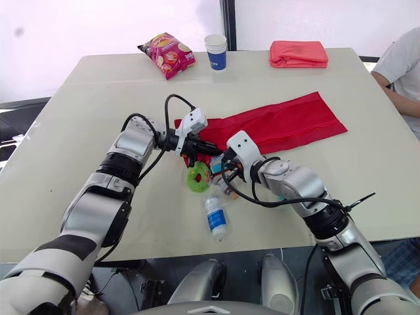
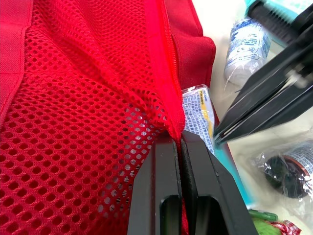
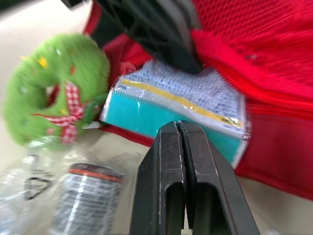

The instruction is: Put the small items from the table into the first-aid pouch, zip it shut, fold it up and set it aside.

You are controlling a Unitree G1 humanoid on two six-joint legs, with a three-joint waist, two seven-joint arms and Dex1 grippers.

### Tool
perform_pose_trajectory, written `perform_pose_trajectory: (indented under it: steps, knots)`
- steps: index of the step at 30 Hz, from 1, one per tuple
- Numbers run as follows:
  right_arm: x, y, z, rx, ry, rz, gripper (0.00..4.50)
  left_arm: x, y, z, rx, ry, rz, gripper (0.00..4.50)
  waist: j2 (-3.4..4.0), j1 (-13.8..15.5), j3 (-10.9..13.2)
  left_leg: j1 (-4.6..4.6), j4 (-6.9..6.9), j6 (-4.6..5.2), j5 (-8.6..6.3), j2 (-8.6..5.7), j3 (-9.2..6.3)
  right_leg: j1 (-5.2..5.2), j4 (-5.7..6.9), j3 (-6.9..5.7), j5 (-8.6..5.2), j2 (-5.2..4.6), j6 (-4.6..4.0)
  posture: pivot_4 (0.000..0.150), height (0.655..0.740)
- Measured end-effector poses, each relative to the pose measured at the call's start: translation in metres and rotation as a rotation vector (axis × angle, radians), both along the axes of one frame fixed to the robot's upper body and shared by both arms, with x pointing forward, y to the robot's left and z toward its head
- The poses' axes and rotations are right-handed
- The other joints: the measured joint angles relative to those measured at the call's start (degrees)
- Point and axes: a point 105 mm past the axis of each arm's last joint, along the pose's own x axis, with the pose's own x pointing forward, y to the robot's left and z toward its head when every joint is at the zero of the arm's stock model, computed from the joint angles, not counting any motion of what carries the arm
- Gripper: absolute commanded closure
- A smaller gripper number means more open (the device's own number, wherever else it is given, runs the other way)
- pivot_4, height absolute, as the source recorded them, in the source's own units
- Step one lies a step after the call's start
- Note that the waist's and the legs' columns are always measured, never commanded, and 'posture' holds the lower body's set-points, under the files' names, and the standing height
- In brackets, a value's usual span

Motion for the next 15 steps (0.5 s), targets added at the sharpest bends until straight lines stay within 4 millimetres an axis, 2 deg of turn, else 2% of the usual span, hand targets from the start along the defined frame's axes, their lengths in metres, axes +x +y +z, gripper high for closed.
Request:
perform_pose_trajectory:
  steps: [15]
  knots:
    - [0.036, 0.03, 0.001, 0.05, -0.116, -0.025, 4.44, -0.003, 0.004, 0.007, 0.003, -0.033, -0.007, 4.5, 0.0, -1.13, -0.01, 0.05, -0.01, -0.03, 0.01, 0.05, -0.01, -0.03, 0.08, 0.02, 0.0, 0.06, -0.01, 0.15, 0.74]
